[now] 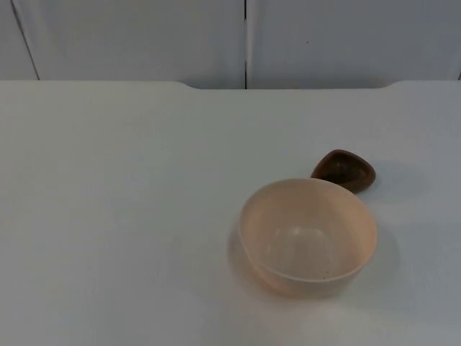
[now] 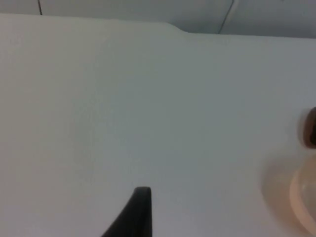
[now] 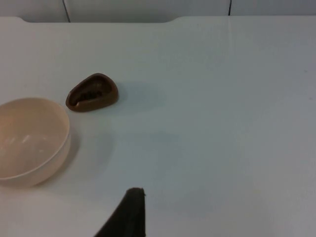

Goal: Pick up the bowl with the left hand and pour the coffee beans from the cup into the bowl with the right hand.

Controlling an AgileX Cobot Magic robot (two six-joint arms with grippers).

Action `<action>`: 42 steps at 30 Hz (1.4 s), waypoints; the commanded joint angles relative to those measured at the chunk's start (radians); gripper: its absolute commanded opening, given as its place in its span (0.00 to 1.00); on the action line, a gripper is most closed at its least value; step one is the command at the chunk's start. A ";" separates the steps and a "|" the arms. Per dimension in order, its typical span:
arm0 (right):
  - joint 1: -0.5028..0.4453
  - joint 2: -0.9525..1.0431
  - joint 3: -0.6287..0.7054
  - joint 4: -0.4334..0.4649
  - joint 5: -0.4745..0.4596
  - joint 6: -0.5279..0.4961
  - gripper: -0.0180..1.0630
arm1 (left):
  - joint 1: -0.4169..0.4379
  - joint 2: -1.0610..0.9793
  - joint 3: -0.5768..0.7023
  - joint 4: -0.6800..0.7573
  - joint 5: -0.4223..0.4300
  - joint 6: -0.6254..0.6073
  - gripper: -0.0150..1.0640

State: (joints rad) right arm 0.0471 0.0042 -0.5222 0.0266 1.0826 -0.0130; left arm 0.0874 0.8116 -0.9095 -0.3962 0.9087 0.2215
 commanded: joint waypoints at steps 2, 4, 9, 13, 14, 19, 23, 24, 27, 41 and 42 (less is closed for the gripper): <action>-0.004 -0.004 0.006 0.000 -0.005 -0.002 0.99 | -0.001 0.041 -0.006 -0.057 0.001 0.044 0.99; -0.004 -0.004 0.006 0.000 -0.005 -0.002 0.99 | -0.001 0.062 -0.006 -0.088 0.001 0.070 0.99; -0.004 -0.004 0.006 0.000 -0.005 -0.002 0.99 | -0.001 0.099 -0.006 -0.120 0.001 0.099 0.99; -0.004 -0.004 0.006 0.000 -0.005 -0.002 0.99 | -0.001 0.124 -0.006 -0.133 0.001 0.107 0.99; -0.004 -0.004 0.006 0.000 -0.005 -0.002 0.99 | -0.001 0.127 -0.006 -0.150 0.003 0.119 0.99; -0.004 -0.004 0.006 0.000 -0.005 -0.002 0.99 | -0.001 0.147 -0.006 -0.207 0.032 0.155 0.99; -0.004 -0.004 0.006 0.000 -0.005 -0.002 0.99 | -0.044 0.164 -0.006 -0.202 0.032 0.158 0.99; -0.004 -0.004 0.006 0.000 -0.005 -0.002 0.99 | -0.063 0.169 -0.006 -0.202 0.031 0.158 0.99; -0.004 -0.004 0.006 0.000 -0.005 -0.002 0.99 | -0.110 0.189 -0.006 -0.198 0.024 0.158 0.99; -0.004 -0.004 0.006 0.000 -0.005 -0.002 0.99 | -0.340 0.387 -0.006 -0.109 -0.066 0.083 0.99; -0.004 -0.004 0.006 0.000 -0.005 -0.002 0.99 | -0.340 0.387 -0.006 -0.109 -0.066 0.083 0.99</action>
State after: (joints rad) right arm 0.0471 0.0042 -0.5222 0.0266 1.0826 -0.0159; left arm -0.2421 1.1950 -0.9095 -0.5167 0.8557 0.3164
